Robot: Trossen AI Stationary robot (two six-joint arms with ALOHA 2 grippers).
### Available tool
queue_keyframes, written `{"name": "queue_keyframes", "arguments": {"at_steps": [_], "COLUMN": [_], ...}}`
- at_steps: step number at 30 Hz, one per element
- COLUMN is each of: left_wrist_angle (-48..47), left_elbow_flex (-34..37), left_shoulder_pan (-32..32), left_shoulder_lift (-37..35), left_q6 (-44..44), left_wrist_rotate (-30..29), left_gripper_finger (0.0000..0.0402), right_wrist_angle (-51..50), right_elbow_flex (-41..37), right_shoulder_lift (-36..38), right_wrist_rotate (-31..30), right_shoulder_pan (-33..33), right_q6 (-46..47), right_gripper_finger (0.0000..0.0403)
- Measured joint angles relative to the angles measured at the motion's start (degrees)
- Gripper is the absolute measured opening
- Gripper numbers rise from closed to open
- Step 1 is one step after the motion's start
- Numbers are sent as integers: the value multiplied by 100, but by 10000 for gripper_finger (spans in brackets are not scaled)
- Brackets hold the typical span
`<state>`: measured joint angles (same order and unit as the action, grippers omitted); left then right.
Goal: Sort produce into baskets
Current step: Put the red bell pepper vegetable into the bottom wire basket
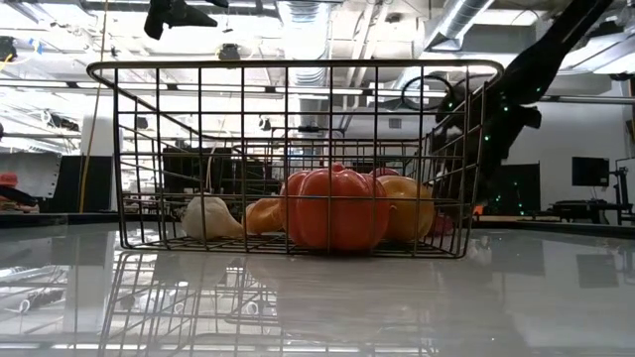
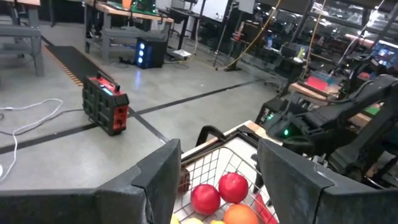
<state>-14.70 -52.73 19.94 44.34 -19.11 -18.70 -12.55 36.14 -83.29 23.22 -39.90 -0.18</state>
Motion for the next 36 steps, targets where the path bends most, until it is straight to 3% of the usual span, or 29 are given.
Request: {"name": "queue_keyframes", "arguments": {"at_steps": [6,14,20,30,36], "left_wrist_angle": [2,2,4,4,4], "left_elbow_flex": [0,0,0,0,0], "left_shoulder_pan": [2,2,2,2,2], "left_shoulder_lift": [0,-9,-11,-13,-13], "left_q6": [55,128,223,225,77], "left_wrist_rotate": [-6,-9,-9,30,38], "left_gripper_finger": [201,201,201,201,201], "right_wrist_angle": [-439,-927,-1218,-791,-131], "right_elbow_flex": [-2,-4,-4,-4,-4], "right_shoulder_lift": [2,874,1399,1054,738], "right_wrist_rotate": [113,56,-1448,-1651,-2590], "right_shoulder_pan": [645,1896,2470,3084,3836], "right_q6": [253,821,721,1303,1692], "right_gripper_finger": [297,297,297,297,297]}}
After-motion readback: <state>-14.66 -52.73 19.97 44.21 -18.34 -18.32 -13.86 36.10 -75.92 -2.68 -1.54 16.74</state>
